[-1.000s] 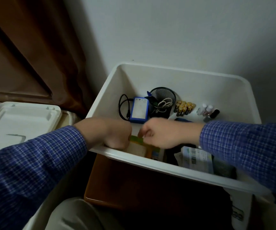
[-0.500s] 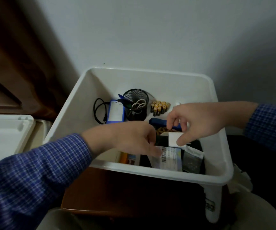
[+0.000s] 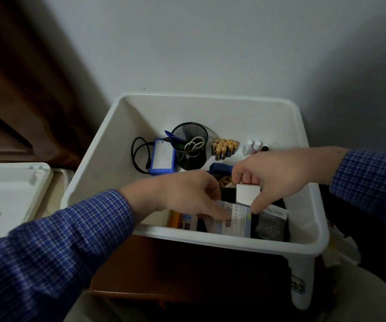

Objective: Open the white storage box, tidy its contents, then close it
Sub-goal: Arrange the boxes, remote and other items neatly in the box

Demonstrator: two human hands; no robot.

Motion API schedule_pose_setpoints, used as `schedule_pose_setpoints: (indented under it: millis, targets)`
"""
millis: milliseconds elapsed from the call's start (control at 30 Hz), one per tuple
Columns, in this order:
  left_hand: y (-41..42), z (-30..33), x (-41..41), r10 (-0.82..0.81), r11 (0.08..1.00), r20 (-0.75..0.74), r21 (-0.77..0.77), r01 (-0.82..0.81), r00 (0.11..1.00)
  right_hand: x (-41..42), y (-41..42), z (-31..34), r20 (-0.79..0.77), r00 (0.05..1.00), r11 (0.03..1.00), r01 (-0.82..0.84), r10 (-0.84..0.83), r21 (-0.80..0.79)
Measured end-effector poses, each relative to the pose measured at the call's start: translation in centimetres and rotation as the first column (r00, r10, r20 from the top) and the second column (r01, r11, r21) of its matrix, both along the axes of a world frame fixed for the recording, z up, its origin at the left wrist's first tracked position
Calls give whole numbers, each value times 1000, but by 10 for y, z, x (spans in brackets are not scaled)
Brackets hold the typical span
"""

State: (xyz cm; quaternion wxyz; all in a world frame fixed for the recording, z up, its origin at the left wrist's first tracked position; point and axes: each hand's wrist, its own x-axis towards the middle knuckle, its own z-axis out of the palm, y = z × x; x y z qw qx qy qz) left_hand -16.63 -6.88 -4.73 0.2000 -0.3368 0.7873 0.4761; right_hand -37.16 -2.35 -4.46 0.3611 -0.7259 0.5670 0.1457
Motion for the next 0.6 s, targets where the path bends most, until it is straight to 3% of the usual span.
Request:
schedule_pose_setpoints:
  millis: [233,333,400,500,600]
  targets:
    - [-34,21,30,282,935,-132,260,-241,950,2,-3,1,-22,1000,999,-8,9,34]
    - [-56,28,51,452,886,-180,199,-418,874,4,-7,10,-19,999,996,43,-42,84]
    - [-66,27,65,553,831,-178,189,-523,814,8,-15,18,63,990,992,122,-122,6]
    - [-73,20,80,631,768,-136,249,-590,764,26,-32,18,286,898,930,364,-334,-55]
    - [-76,8,85,668,727,-107,306,-614,737,63,-46,4,409,759,853,509,-507,114]
